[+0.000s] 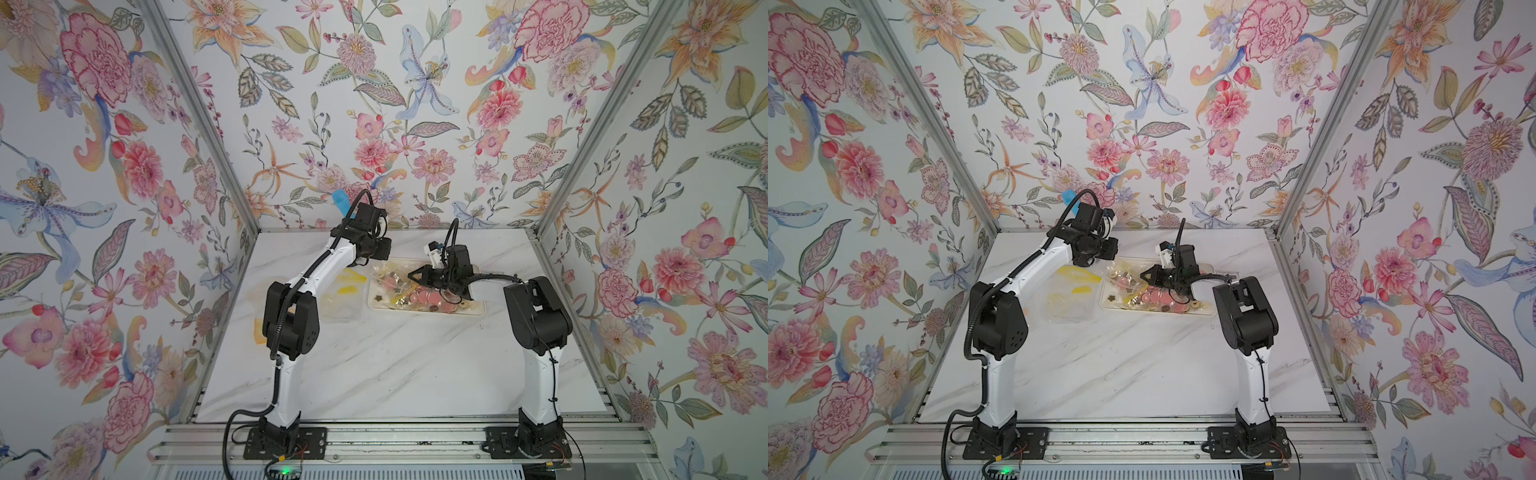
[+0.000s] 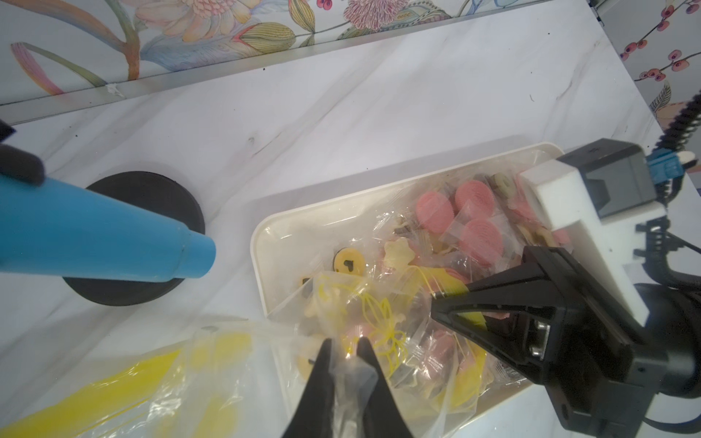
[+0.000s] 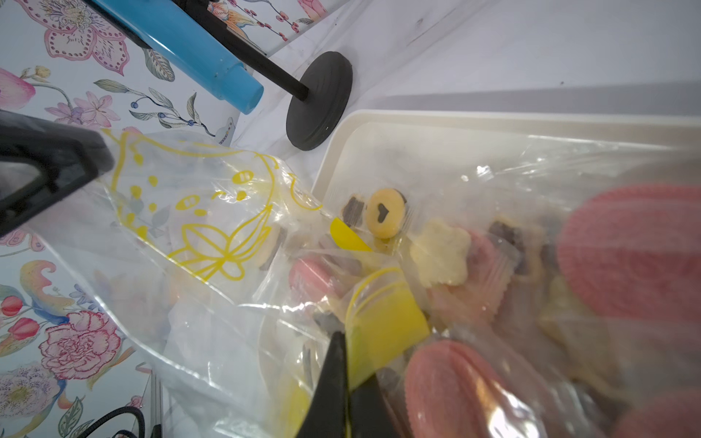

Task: Pour cookies out of the ziploc bag
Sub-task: 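Pour the cookies out of the ziploc bag onto the tray.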

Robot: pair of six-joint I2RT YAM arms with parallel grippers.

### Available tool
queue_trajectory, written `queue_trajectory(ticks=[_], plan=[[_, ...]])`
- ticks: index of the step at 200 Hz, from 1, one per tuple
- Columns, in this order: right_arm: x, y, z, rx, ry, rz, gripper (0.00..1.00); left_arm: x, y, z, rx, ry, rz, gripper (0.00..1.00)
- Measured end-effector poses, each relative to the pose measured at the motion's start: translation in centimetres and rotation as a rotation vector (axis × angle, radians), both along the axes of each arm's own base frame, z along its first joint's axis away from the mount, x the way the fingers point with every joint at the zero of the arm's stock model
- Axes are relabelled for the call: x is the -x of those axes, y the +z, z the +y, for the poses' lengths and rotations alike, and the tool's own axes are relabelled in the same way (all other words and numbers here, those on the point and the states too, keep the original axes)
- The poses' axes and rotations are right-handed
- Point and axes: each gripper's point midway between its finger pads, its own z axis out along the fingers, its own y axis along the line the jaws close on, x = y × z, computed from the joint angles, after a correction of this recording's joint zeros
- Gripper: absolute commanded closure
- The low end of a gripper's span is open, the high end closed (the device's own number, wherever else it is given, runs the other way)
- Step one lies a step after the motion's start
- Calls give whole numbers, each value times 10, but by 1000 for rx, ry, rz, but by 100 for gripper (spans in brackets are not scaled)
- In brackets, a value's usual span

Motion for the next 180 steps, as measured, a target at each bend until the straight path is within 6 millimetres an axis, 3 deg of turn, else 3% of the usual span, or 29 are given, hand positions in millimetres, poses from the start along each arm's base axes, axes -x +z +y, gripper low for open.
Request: queue_trajectory(ticks=[23,180], plan=[[-2,3,-1,5,-13,-9,100,1,8,-1,9,4,-12,100],[-19,53,-2,-51,-81,-111,100,14,73,0,96,21,-210,100]])
